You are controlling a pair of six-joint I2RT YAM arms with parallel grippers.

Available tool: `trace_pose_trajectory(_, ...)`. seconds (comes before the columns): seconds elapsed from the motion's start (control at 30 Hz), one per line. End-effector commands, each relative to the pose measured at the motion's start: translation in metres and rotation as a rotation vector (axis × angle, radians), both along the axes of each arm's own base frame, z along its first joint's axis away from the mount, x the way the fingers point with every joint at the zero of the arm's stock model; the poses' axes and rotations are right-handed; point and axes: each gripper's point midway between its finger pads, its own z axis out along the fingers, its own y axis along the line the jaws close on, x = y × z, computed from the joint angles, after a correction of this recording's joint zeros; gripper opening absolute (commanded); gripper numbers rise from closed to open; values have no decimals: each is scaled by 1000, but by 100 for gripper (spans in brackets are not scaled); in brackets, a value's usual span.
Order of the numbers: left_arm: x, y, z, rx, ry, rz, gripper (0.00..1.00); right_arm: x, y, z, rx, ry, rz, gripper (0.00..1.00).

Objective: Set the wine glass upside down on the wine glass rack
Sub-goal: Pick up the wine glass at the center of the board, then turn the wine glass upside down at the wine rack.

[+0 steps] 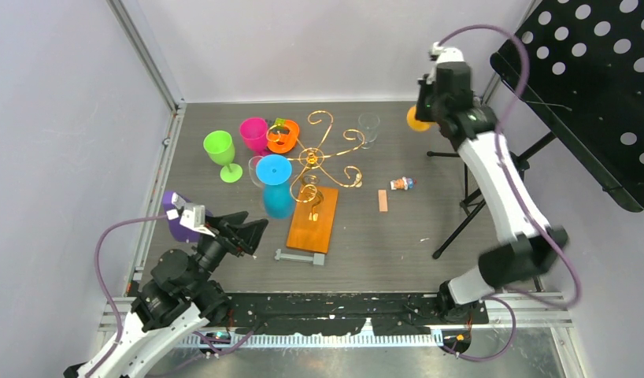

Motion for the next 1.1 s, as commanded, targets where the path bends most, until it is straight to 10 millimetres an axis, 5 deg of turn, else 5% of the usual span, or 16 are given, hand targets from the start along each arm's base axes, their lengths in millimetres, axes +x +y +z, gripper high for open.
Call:
trace_pose_trajectory(0.0,-12,25,51,-66,-106,43,72,-58,24,150,233,-453,160,6)
trace_pose_trajectory(0.17,-25,46,112,-61,-265,70,72,-125,50,226,334,-611,317,5)
trace_pose_trajectory(0.33,-33,39,176,41,-389,12,72,-178,100,273,304,-684,436,5)
trace_pose_trajectory(0.6,-22,17,235,80,-563,-3,78,-235,180,289,438,-674,636,6)
trace_pose_trajectory(0.8,-3,-1,238,86,-558,4,85,-274,224,288,523,-645,773,6)
trace_pose_trajectory(1.07,11,-2,238,70,-558,61,86,-307,246,284,583,-607,881,5)
